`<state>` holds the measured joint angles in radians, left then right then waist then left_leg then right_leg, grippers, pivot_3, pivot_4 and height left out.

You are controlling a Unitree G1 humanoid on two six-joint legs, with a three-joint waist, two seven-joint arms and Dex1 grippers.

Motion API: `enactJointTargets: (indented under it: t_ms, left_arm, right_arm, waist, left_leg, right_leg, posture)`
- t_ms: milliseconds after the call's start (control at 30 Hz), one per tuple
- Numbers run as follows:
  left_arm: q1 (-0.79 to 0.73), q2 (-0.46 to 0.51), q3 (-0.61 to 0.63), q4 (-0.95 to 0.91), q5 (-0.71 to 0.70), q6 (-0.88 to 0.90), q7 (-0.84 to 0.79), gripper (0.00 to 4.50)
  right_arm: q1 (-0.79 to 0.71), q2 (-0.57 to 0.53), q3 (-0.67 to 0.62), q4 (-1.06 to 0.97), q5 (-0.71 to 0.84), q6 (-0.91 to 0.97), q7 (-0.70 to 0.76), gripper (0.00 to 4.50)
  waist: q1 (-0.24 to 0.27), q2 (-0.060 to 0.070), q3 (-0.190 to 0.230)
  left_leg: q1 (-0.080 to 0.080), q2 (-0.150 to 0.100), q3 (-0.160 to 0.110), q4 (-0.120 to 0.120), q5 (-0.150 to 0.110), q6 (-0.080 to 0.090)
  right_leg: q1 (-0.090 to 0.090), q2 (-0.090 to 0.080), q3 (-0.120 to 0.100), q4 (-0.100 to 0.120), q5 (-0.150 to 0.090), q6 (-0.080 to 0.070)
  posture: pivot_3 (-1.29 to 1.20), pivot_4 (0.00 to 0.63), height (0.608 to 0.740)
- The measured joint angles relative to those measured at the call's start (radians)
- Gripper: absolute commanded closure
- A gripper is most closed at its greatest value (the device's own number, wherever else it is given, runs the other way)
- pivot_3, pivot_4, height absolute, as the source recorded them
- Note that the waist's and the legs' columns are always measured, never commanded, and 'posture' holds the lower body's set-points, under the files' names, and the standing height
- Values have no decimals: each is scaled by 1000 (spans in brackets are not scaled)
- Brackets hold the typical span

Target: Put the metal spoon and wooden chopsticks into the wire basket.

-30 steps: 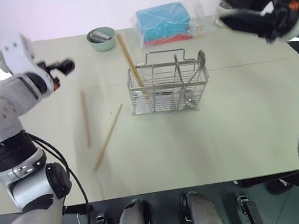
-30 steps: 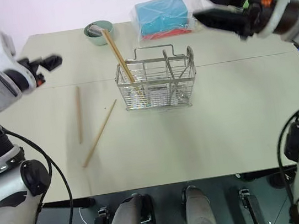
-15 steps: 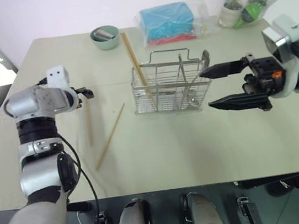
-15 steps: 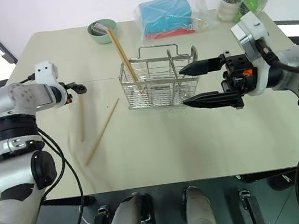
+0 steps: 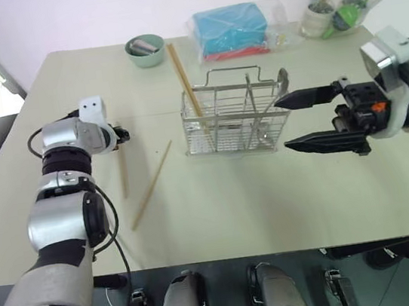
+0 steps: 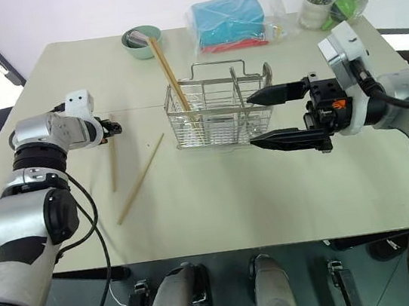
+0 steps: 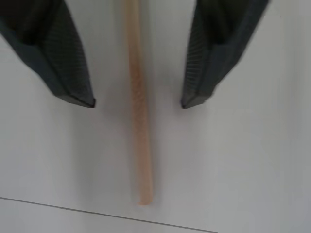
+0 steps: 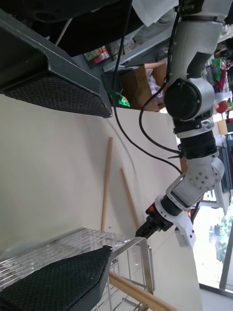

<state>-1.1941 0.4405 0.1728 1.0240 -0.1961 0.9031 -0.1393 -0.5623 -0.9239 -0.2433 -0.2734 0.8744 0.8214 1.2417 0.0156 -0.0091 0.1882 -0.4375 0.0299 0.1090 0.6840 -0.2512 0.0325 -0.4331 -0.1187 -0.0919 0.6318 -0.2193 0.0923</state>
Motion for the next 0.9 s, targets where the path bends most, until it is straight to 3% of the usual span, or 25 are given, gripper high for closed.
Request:
enactJointTargets:
  t_ms: [100, 133, 267, 367, 533, 600, 733, 900]
  left_arm:
    - [-20, -13, 1, 29, 0, -7, -20, 4407]
    - [-24, -14, 2, 35, 0, -10, -23, 4472]
    - [-25, -14, 8, 40, 4, -28, -17, 4472]
    - [-8, -3, 1, 11, 37, -140, 19, 4472]
    - [31, 63, 93, -164, 6, -222, 68, 4472]
    - [43, 70, 177, -295, -66, -209, 52, 4472]
    - [7, 14, 349, -654, -349, -115, -22, 4472]
    - [-25, -61, 350, -923, -569, -13, -71, 4472]
  right_arm:
    - [0, 0, 0, 5, -8, -18, -14, 151]
    - [0, 0, 0, 7, -9, -23, -20, 151]
    - [3, 0, 0, 23, -17, -30, -33, 151]
    - [7, 0, 0, 27, -22, -31, -45, 151]
    - [19, 0, 0, 44, -28, -30, -64, 151]
    - [31, 0, -2, 46, -28, -27, -74, 151]
    - [43, -1, -6, 53, -28, -24, -88, 151]
    - [43, -1, -10, 66, -28, -24, -113, 151]
  waist:
    - [0, 0, 0]
    - [-2, 0, 0]
    - [-3, 0, 0]
    - [-4, -1, 0]
    - [-4, -2, 1]
    - [-2, -2, 1]
    - [3, -5, 3]
    - [-3, -4, 2]
  left_leg:
    - [-1, 0, 0, 0, 0, 0]
    - [-2, 0, -1, 0, 0, 0]
    - [-4, 0, 0, 0, 2, -2]
    - [-5, 0, 0, 1, 3, -3]
    - [-6, 1, 0, 0, 3, -4]
    - [-6, 0, 0, 1, 3, -4]
    - [-7, -1, -2, 3, 3, -4]
    - [-1, -1, -2, 3, 2, -3]
  right_leg:
    - [-1, 0, 0, 0, 0, 0]
    - [-1, 0, 0, 0, 0, 0]
    - [-4, 0, -1, 0, 0, 0]
    - [-5, 1, 0, 1, 0, 0]
    - [-6, 1, 0, 1, 0, 0]
    - [-6, 0, 0, 1, 0, 0]
    - [-4, -1, -1, -1, 2, 2]
    - [2, 0, -1, 0, 2, 3]
  posture:
    - [0, 150, 715]
    - [0, 150, 715]
    - [0, 150, 715]
    - [0, 150, 715]
    - [0, 150, 715]
    - [0, 150, 715]
    - [0, 150, 715]
    - [0, 150, 715]
